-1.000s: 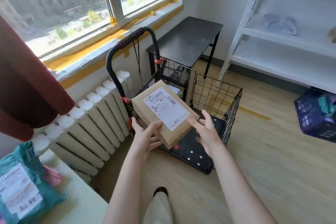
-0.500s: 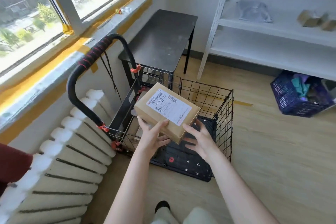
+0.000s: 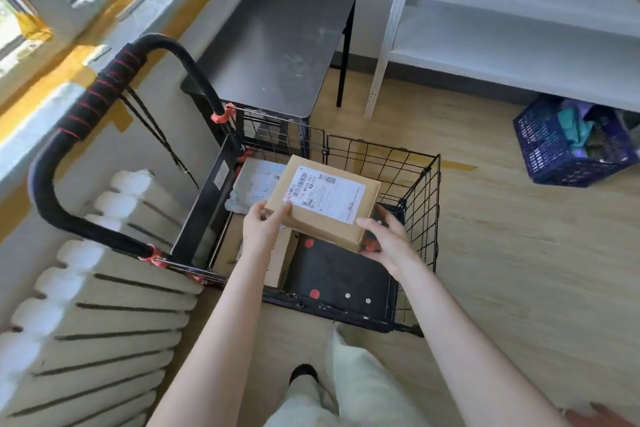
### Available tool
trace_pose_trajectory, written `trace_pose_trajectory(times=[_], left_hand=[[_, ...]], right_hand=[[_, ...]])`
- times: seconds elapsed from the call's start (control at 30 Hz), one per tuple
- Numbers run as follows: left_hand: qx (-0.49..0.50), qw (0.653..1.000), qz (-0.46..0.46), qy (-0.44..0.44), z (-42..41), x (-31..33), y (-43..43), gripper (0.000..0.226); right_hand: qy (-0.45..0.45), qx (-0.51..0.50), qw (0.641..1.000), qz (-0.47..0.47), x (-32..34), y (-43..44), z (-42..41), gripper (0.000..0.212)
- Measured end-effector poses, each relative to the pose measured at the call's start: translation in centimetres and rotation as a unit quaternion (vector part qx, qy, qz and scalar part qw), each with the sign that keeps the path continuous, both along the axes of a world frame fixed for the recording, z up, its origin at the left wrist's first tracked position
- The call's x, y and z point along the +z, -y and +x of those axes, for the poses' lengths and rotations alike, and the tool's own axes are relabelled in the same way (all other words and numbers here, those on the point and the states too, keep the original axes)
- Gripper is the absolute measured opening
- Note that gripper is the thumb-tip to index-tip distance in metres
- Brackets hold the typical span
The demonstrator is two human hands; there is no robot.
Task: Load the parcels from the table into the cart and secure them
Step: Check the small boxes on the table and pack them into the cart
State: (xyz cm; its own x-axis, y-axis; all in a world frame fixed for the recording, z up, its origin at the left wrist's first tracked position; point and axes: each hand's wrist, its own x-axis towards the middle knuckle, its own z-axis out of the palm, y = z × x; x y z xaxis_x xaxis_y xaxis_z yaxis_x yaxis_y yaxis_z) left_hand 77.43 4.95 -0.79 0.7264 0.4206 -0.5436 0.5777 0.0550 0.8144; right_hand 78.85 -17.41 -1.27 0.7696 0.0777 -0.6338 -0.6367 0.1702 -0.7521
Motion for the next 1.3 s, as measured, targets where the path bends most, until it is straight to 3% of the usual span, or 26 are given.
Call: trace_pose_trajectory(times=[0.13, 0.27, 0.37, 0.53, 0.87, 0.93, 1.13, 1.2, 1.3], left_hand=[[-0.003, 1.000, 0.015, -0.012, 3.5, -3.1, 1.2, 0.033], [0.019, 0.998, 0.028, -0.056, 7.1, -7.4, 2.2, 0.040], [0.026, 0.995, 0.048, -0.081, 9.6, -11.1, 2.3, 0.044], [0.043, 0.992, 0.034, -0.114, 12.3, -21.2, 0.9, 0.063], [0.046, 0.990, 0.017, -0.135, 16.1, -32.8, 1.2, 0.028], [0.030, 0.987, 0.033, -0.153, 17.1, -34.9, 1.4, 0.017], [-0.077, 0.967, 0.163, -0.181, 19.7, -38.4, 1.8, 0.018], [-0.061, 0.971, 0.133, -0.188, 20.1, -39.5, 2.0, 0.016], [0.061, 0.980, -0.028, -0.185, 20.1, -41.0, 1.7, 0.010]], right_hand=[[-0.021, -0.006, 0.999, 0.024, -2.5, 1.0, 3.3, 0.060], [-0.054, 0.017, 0.998, 0.022, -5.9, 1.6, 6.5, 0.070], [-0.060, 0.052, 0.997, 0.013, -8.8, 1.7, 9.8, 0.064], [-0.074, 0.080, 0.994, -0.011, -16.3, 1.4, 13.6, 0.066], [-0.114, 0.053, 0.991, -0.033, -30.5, -0.5, 15.2, 0.067], [-0.127, 0.042, 0.991, -0.029, -32.5, -0.7, 15.8, 0.068], [-0.137, 0.031, 0.990, -0.019, -37.2, -0.5, 17.6, 0.066], [-0.133, 0.031, 0.990, -0.023, -38.2, -0.6, 18.4, 0.066], [-0.127, 0.042, 0.990, -0.033, -39.7, -0.9, 19.2, 0.068]])
